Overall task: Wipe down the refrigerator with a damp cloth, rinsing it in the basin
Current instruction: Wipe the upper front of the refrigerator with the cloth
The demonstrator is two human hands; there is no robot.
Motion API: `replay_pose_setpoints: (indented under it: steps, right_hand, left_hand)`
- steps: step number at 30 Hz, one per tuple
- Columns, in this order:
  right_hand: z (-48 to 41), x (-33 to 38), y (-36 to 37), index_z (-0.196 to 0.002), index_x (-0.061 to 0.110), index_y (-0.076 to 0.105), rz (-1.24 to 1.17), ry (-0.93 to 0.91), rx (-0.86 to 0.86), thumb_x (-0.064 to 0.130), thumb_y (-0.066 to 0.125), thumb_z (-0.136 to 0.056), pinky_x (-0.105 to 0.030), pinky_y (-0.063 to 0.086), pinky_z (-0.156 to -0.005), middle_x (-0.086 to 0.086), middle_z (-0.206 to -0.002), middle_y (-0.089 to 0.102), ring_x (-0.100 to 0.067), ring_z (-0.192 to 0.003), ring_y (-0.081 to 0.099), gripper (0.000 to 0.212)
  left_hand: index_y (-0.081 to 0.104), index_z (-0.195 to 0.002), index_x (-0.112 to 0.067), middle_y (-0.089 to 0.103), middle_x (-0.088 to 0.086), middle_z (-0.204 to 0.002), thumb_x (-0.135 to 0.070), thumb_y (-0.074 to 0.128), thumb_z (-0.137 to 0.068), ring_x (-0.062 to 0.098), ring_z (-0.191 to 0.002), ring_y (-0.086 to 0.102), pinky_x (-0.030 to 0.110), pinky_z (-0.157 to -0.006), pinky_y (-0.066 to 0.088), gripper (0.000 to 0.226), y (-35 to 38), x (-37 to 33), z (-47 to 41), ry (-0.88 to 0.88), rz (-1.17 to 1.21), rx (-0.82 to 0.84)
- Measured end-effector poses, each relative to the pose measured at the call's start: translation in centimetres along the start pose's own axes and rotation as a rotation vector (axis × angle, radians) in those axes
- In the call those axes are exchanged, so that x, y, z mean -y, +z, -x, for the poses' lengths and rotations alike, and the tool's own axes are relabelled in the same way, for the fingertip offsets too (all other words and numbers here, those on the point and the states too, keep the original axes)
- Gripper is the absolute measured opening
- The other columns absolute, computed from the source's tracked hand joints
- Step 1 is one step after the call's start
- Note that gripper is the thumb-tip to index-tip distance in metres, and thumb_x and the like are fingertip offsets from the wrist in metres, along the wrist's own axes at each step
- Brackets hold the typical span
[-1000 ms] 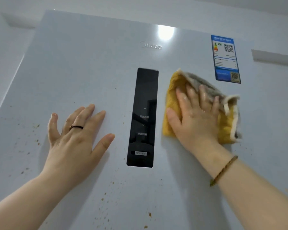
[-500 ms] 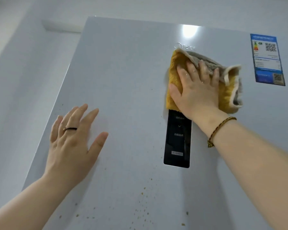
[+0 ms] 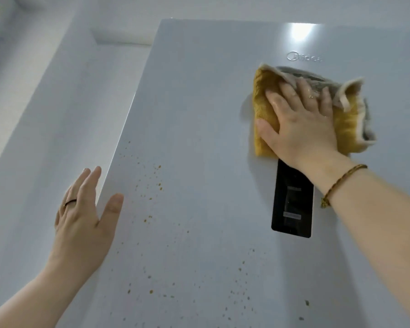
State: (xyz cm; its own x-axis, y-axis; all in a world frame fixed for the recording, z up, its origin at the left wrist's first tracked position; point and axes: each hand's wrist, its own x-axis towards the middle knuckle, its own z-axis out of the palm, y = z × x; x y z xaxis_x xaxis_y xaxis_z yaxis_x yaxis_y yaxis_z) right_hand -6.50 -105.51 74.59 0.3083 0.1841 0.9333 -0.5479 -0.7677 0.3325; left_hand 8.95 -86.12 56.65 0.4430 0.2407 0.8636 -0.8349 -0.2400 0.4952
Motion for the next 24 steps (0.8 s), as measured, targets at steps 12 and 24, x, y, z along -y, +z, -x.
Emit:
replay_pose_setpoints:
  steps: [12,24]
  right_hand:
    - [2.0,4.2,2.1,-0.132,0.012,0.048,-0.017,-0.323,-0.169,0.054,0.021,-0.082,-0.038,-0.006,-0.108,-0.011,-0.142,0.043,-0.032,-0.137,0.025,0.071]
    - [3.4,9.5,4.0,-0.113,0.008,0.065,-0.145,-0.575,-0.182,0.040,0.035,-0.080,-0.042,0.010,-0.104,-0.013,-0.120,0.063,-0.034,-0.124,0.042,0.055]
  left_hand:
    - [0.028,-0.140,-0.028,0.042,-0.016,-0.120,-0.053,0.042,-0.086,0.005,-0.110,0.039,0.036,-0.104,0.026,0.061,-1.6,0.4,1.4,-0.168,0.134,0.097]
    - [0.039,-0.126,-0.034,0.049,-0.016,-0.115,-0.017,0.045,-0.092,0.006,-0.107,0.046,0.022,-0.087,0.031,0.038,-2.3,0.7,1.4,-0.281,0.352,0.151]
